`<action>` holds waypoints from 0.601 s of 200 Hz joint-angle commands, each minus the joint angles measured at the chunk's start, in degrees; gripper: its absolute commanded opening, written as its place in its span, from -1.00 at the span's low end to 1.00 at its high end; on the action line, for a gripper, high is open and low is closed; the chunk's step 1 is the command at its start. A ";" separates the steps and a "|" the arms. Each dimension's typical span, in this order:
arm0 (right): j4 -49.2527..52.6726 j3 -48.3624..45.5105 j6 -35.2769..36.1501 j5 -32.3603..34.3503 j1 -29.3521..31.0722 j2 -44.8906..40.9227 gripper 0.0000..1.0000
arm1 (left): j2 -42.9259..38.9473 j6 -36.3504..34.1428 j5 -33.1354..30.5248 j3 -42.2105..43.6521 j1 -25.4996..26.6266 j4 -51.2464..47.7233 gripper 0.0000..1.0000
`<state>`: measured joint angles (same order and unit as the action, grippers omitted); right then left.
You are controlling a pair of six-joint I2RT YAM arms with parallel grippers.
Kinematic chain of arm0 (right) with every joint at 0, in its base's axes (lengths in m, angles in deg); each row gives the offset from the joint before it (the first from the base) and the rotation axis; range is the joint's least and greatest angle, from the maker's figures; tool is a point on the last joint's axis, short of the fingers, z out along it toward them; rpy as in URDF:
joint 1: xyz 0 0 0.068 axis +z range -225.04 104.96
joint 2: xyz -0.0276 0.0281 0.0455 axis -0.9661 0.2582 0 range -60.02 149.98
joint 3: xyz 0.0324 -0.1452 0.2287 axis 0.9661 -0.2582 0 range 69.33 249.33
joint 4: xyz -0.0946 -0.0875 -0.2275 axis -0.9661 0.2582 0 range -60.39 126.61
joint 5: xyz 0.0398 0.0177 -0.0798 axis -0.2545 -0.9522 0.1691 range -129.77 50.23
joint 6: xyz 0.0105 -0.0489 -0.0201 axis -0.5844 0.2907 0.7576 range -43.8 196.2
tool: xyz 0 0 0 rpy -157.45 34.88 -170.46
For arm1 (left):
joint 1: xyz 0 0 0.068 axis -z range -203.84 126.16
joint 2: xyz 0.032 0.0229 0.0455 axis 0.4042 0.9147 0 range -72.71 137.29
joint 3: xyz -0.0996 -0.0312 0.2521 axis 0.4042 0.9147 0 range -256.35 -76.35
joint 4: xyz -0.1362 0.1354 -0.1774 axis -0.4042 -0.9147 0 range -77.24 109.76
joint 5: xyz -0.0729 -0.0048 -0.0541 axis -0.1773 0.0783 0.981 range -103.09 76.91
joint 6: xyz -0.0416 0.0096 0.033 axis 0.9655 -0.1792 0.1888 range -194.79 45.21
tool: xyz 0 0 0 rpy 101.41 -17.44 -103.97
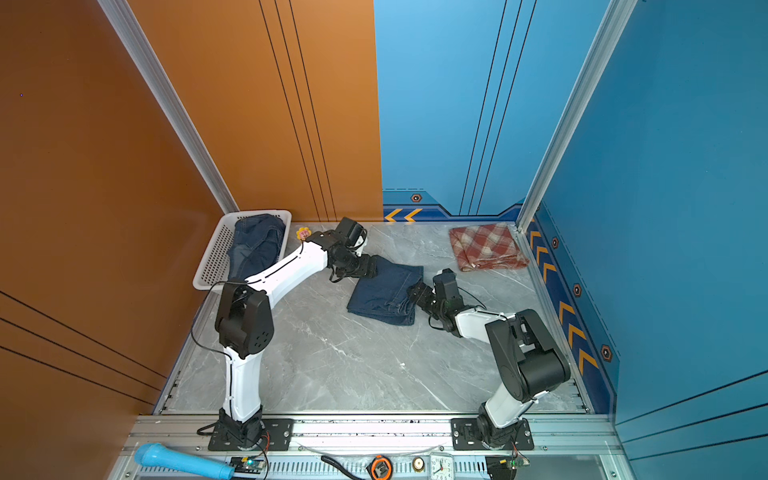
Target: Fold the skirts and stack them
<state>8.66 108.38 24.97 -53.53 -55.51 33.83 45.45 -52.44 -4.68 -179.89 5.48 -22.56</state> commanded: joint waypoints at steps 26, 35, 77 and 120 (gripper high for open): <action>1.68 4.30 0.43 -2.24 1.90 5.79 0.73 | 0.26 0.68 1.87 0.59 -0.30 2.09 0.63; 1.19 4.74 0.48 -2.32 2.16 6.89 0.72 | 0.38 0.68 1.81 0.43 -0.24 2.19 0.63; -4.29 4.82 1.12 -6.49 0.16 12.04 -0.71 | 2.09 0.91 3.36 -2.17 0.60 3.28 0.63; -8.21 2.88 4.09 -14.03 -2.69 13.38 -1.00 | 6.18 2.82 7.02 -7.07 2.00 5.82 0.63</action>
<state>2.43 112.86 26.46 -62.58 -56.82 45.54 48.91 -51.26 -1.38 -183.78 6.29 -19.26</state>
